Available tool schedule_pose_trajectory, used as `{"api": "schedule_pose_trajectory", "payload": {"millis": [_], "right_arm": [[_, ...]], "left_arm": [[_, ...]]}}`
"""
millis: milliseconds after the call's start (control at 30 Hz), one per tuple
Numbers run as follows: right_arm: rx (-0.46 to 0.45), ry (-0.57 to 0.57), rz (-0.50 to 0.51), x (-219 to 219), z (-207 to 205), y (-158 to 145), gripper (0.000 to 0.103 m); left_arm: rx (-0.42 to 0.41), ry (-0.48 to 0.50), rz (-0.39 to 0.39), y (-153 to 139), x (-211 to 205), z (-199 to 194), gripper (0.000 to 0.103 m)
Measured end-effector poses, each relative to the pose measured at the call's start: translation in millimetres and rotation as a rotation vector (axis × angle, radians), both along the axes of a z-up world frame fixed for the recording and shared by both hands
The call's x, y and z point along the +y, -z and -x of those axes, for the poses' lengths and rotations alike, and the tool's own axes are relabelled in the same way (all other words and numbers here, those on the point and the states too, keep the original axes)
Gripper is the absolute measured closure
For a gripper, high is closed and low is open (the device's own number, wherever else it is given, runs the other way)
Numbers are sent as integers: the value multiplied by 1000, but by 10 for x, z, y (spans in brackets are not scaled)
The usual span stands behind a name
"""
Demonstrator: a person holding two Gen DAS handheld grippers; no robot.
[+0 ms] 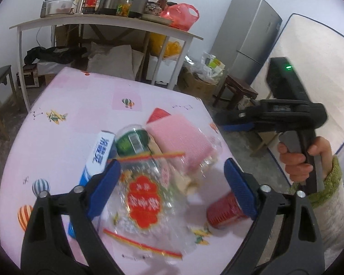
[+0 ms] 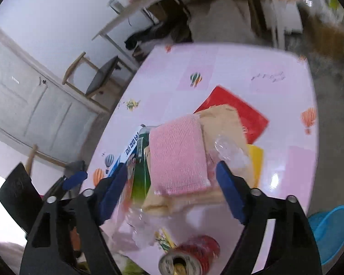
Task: Collect trash
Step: 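Close the right tool on the pink mesh scrubber and lift it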
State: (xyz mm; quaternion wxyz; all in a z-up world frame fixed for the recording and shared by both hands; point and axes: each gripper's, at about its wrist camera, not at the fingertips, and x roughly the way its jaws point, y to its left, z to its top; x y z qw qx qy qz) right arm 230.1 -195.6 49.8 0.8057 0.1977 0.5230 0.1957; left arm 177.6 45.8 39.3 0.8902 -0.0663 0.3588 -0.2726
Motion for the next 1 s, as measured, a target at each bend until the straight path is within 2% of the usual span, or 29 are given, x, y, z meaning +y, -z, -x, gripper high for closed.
{"api": "schedule_pose_trajectory", "payload": {"millis": [167,233,267,333,400,500,733,1000], "right_arm": [[108,21,-46,-67,-364,312,38],[145,27,-63,-104,-445,419,40],[163,26,-76,-113,-477,466,42],[186,23,-84,-132,-494,533,43],[197,13,-102,-153,-512,562,43],[204,-11,-164,-183,-535,583,45],[222,-72,-299,-196,-504,617,47],[188,-90,-326,-194,-432,524,49]], "left_arm": [[71,-30,-22,120,-53,-376,48],[123,-34,-44,254,-101,-531,61],[145,-34,-49,320,-115,-579,62],[188,-28,-65,453,-164,-658,73],[215,-18,-78,550,-210,-685,76],[210,-4,-97,606,-268,-679,81],[196,3,-112,595,-318,-693,83],[190,-9,-130,599,-320,-704,87]]}}
